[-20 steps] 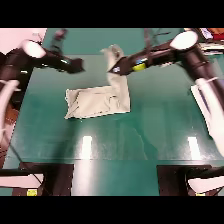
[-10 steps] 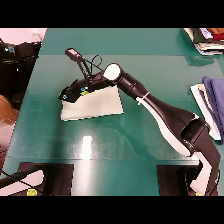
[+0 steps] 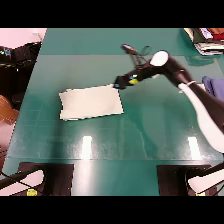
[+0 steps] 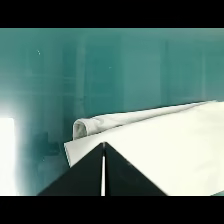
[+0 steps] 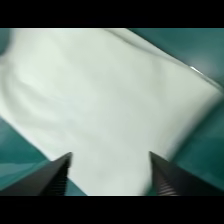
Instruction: Fold the shirts.
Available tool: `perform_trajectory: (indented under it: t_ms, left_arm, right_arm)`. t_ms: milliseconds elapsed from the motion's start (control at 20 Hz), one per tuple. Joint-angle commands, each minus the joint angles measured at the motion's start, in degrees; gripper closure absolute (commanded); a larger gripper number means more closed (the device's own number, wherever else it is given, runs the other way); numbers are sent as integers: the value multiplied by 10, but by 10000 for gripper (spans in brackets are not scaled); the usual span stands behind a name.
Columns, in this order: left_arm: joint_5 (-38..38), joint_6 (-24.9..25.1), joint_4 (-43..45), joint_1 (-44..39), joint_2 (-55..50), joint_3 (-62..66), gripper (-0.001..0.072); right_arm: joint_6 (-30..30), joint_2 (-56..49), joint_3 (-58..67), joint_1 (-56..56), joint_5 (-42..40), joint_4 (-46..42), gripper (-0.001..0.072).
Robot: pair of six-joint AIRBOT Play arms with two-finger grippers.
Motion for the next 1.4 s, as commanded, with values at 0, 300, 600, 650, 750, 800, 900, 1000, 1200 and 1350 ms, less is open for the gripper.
perform_trajectory:
  t_ms: [0,300,600,650,750,800,900,1000,1200,1350]
  left_arm:
    - [-3,0,0,1,0,0,683]
    - [2,0,0,1,0,0,684]
    - [2,12,0,1,0,0,683]
    - [1,12,0,1,0,0,683]
    - [0,12,-1,1,0,0,683]
    - [-3,12,-2,1,0,0,684]
    - [-16,16,-2,1,0,0,683]
    - [-28,16,-3,1,0,0,684]
    - [-52,15,-24,-16,0,0,684]
    - [-55,15,-24,-80,0,0,684]
  right_arm:
    - [28,18,-90,-98,15,8,25]
    - [26,-75,-92,-111,64,106,45]
    - [28,-168,37,13,83,107,57]
    - [28,-183,61,33,88,107,90]
    - [28,-207,99,64,81,106,165]
    - [28,-215,114,74,73,106,211]
    - [28,-224,138,85,55,105,482]
    - [27,-224,156,84,38,101,693]
    - [52,-218,211,34,49,99,694]
    - [74,-175,218,-49,51,84,694]
